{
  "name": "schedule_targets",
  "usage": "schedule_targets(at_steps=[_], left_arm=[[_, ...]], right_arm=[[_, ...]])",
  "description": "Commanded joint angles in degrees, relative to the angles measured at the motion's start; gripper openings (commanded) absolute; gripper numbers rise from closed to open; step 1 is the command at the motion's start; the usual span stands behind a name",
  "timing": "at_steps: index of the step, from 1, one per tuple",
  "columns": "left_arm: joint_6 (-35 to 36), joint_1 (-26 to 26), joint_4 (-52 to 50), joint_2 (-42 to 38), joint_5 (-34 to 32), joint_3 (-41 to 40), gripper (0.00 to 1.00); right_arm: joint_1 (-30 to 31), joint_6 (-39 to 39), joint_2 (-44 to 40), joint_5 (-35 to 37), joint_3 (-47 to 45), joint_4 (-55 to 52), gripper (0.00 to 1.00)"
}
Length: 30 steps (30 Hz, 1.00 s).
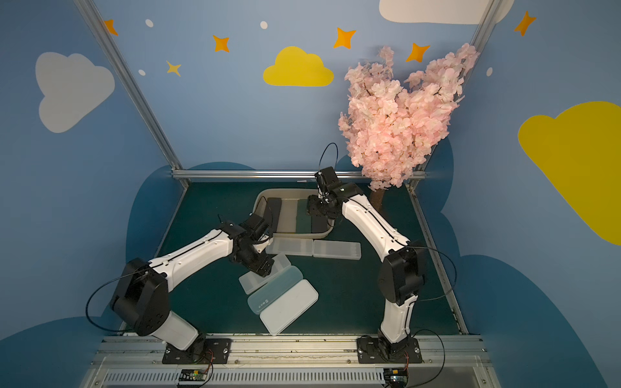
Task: Put the pencil case into the storage box
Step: Pick up the pencil case from the center of the board.
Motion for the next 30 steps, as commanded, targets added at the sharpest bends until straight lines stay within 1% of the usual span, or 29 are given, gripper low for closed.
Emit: schedule_targets(at_steps=[1, 4, 8, 12, 20, 30], left_arm=[[4.0, -1.0, -1.4, 0.6, 1.2, 0.1, 1.0], [6.8, -1.1, -2.0, 1.9, 1.1, 0.2, 1.0], [10.8, -1.1, -2.4, 3.9, 2.2, 0.5, 1.0], [13.3, -1.0, -1.3, 5.7, 2.7, 1.0, 1.0], [16.6, -0.9, 0.3, 10.0, 0.9, 3.2, 1.0], [18.9, 2.1, 3.1, 11.3, 1.9, 2.2, 0.98]], right_arm=[[-1.8, -1.4, -5.3, 0.4, -5.2, -1.3, 0.65], [-3.4, -1.8, -8.5, 0.2, -9.0, -1.8, 0.66], [-5.2, -2.6, -10.7, 0.0, -11.5, -3.0, 0.66], [-6.8, -2.8, -10.7, -0.4, -11.0, -5.7, 0.66], [-8.2, -4.0, -10.0, -0.5, -9.6, -8.3, 0.66], [-8.4, -3.4, -9.3, -0.5, -8.8, -8.9, 0.66]])
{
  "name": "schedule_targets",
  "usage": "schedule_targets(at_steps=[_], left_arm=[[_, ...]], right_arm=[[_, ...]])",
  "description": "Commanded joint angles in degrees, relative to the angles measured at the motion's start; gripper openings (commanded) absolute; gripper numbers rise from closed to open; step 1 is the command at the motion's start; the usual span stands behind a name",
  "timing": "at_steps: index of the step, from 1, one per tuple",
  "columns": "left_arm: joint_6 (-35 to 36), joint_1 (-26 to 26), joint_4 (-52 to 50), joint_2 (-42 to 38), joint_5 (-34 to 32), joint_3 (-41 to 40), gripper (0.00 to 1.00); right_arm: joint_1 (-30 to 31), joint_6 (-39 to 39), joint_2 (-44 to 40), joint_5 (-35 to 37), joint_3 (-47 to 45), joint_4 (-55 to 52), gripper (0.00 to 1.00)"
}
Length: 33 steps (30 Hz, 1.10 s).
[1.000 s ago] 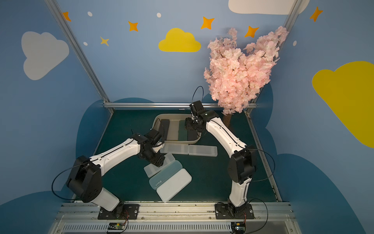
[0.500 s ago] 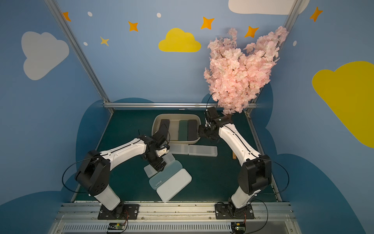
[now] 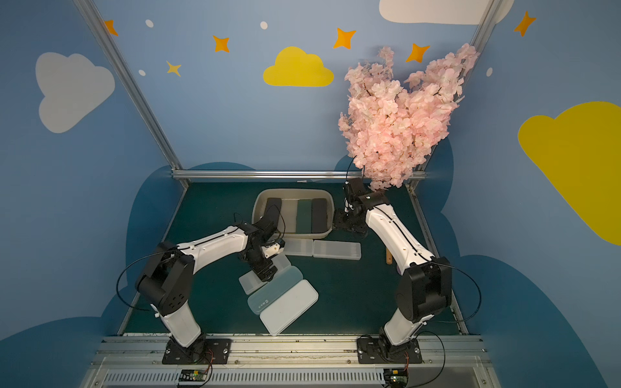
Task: Put the pencil case into the storage box
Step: Pick up the pencil case from the center of the board.
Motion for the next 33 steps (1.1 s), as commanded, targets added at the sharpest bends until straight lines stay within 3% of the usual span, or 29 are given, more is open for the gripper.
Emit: schedule_targets(at_steps=[1, 16, 23, 33], left_arm=[[1.6, 1.4, 1.1, 0.6, 0.9, 0.0, 0.98], [0.7, 0.3, 1.2, -0.1, 5.8, 0.3, 0.97], [1.4, 0.1, 1.1, 2.8, 2.4, 0.6, 0.96], [1.8, 0.1, 2.0, 6.1, -0.9, 0.4, 0.87]], right_arm=[[-0.2, 0.0, 0.1, -0.5, 2.1, -1.7, 0.66], [-0.1, 0.1, 1.7, -1.0, 3.6, -2.8, 0.66], [-0.1, 0.1, 2.1, -1.2, 3.7, -2.9, 0.66], [-0.1, -0.3, 2.1, -0.9, 3.6, -3.2, 0.66]])
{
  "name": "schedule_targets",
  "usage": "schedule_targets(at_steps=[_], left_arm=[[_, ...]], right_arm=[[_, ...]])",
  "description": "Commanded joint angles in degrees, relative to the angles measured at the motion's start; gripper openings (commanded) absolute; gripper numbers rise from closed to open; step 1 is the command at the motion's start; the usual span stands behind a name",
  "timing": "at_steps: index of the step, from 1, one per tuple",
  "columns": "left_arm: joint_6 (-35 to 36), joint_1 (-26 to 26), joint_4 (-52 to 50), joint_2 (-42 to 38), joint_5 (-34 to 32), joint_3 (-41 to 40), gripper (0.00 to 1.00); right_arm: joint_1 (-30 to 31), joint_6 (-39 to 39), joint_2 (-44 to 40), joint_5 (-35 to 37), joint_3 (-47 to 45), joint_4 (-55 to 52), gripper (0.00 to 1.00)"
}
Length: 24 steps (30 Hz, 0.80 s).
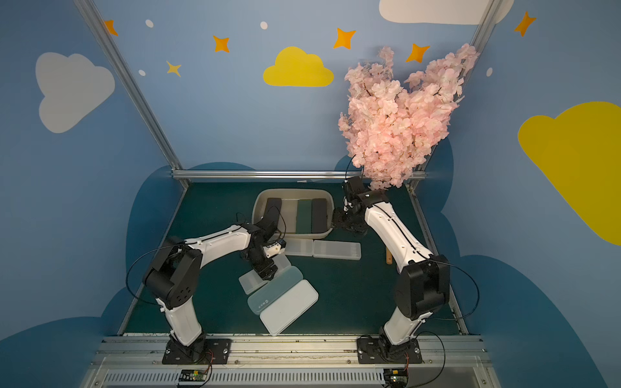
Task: Put the pencil case into the storage box
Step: Pick up the pencil case from the center of the board.
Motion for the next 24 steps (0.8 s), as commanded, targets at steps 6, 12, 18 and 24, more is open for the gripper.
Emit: schedule_targets(at_steps=[6, 12, 18, 24], left_arm=[[0.8, 0.0, 0.4, 1.8, -3.6, -0.9, 0.74], [-0.5, -0.2, -0.7, -0.1, -6.1, -1.3, 0.58], [-1.6, 0.1, -3.4, -7.9, -6.0, -1.5, 0.51], [-1.6, 0.1, -9.0, -12.5, -3.6, 1.5, 0.5]], right_arm=[[-0.1, -0.3, 1.0, 0.0, 1.7, -1.9, 0.66], [-0.2, -0.4, 1.4, -0.3, 2.2, -1.9, 0.66], [-0.2, -0.6, 1.8, -0.5, 2.5, -1.8, 0.66], [-0.2, -0.9, 2.6, -1.3, 2.8, -1.7, 0.66]])
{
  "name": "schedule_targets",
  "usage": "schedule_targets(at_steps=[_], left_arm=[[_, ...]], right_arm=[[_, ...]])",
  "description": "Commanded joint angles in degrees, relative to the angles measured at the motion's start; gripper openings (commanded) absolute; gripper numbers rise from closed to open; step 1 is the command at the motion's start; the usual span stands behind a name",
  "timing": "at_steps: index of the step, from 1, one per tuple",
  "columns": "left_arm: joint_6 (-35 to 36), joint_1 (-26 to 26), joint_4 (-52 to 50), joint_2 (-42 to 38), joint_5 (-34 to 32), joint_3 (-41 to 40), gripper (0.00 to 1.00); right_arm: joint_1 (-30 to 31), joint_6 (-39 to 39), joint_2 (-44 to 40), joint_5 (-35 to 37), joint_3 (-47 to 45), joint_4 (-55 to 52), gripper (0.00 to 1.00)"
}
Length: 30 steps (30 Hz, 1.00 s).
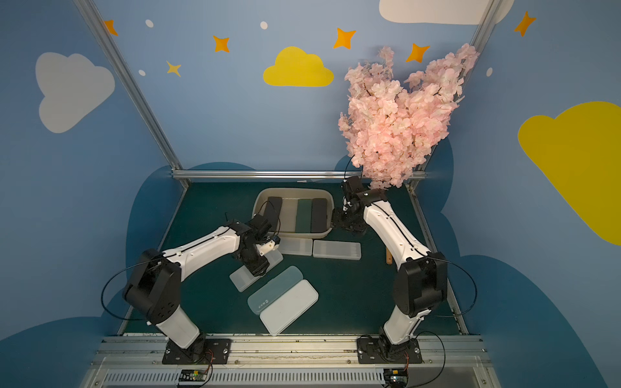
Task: Put the pencil case into the storage box
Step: Pick up the pencil case from the center of the board, then place the pencil case at the storage box.
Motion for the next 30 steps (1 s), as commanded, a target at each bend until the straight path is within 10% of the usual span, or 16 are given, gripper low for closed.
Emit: schedule_targets(at_steps=[1, 12, 30], left_arm=[[-0.7, 0.1, -4.7, -2.1, 2.0, 2.3, 0.5], [-3.6, 0.6, -3.7, -2.1, -0.1, 7.8, 0.5], [-22.2, 5.9, -4.1, 36.3, -6.2, 60.0, 0.52]], right_arm=[[-0.2, -0.7, 1.0, -0.9, 1.9, -1.1, 0.66], [-0.2, -1.2, 1.7, -1.5, 2.6, -0.8, 0.66], [-1.0, -1.2, -1.7, -3.1, -0.6, -1.0, 0.66]])
